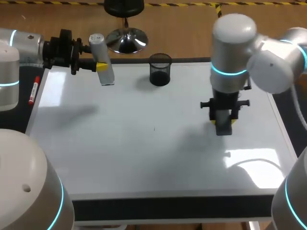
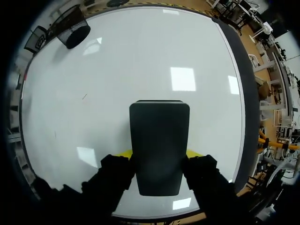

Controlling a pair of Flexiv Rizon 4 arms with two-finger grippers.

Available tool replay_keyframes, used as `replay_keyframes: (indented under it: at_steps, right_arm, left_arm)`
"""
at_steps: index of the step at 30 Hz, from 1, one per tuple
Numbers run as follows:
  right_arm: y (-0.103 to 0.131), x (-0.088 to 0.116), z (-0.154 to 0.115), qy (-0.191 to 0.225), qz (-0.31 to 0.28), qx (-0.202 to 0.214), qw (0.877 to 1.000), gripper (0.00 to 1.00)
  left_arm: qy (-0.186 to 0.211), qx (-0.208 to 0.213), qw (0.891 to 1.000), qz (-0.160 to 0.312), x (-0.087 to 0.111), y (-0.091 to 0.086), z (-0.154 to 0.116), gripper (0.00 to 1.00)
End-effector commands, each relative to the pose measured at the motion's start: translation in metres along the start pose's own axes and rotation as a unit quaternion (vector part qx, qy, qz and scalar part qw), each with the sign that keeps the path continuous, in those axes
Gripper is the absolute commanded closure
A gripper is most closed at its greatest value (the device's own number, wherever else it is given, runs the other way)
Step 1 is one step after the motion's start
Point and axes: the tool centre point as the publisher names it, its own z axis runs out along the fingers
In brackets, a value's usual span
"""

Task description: Pick up the inspection probe, press it on each red-marked spot on the whiteboard one by one, put down the probe, pick up the eraser, and wipe off all the red marks.

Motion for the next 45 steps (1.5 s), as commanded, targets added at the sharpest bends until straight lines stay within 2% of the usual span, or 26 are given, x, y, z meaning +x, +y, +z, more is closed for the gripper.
replay_keyframes:
  at_steps: [1, 8, 14, 29, 41, 43, 45]
  right_arm:
    - [0.004, -0.034, 0.0, 0.051, -0.004, 0.012, 0.999, 1.0]
    - [0.008, -0.066, 0.009, 0.073, 0.008, 0.026, 0.997, 1.0]
    - [0.014, -0.08, 0.018, 0.084, 0.009, 0.03, 0.996, 1.0]
    - [0.037, -0.082, 0.042, 0.082, -0.004, 0.071, 0.994, 1.0]
    - [0.037, -0.079, 0.049, 0.077, 0.002, 0.081, 0.994, 1.0]
    - [0.037, -0.078, 0.048, 0.076, 0.003, 0.082, 0.994, 0.71]
    - [0.036, -0.077, 0.048, 0.073, 0.005, 0.084, 0.994, 0.64]
  left_arm:
    - [0.002, 0.001, 1.0, 0.001, -0.001, 0.0, -0.001, 1.0]
    - [0.002, 0.001, 1.0, 0.001, -0.001, 0.0, -0.001, 1.0]
    - [0.002, 0.001, 1.0, 0.001, -0.001, 0.0, -0.001, 1.0]
    - [0.002, 0.001, 1.0, 0.001, -0.001, 0.0, -0.001, 1.0]
    - [0.002, 0.001, 1.0, 0.001, -0.001, 0.0, -0.001, 1.0]
    - [0.002, 0.001, 1.0, 0.001, -0.001, 0.0, -0.001, 1.0]
    - [0.002, 0.001, 1.0, 0.001, -0.001, 0.0, -0.001, 1.0]
